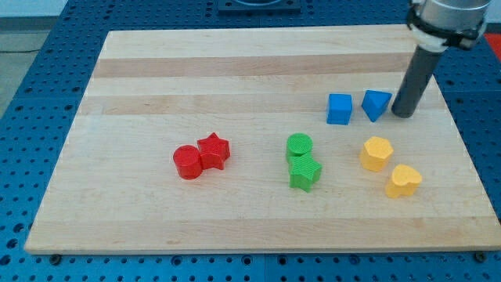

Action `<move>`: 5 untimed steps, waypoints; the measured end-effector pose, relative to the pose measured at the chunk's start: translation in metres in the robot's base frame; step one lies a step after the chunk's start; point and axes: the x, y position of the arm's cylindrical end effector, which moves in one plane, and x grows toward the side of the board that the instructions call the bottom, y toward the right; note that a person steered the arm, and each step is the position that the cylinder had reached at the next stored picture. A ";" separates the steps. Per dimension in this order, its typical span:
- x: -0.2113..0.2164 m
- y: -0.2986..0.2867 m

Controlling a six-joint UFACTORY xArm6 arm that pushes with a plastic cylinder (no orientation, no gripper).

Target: Push the blue triangle into the blue cube

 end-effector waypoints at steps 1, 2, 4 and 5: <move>-0.011 -0.002; -0.011 -0.019; -0.012 -0.038; -0.009 -0.033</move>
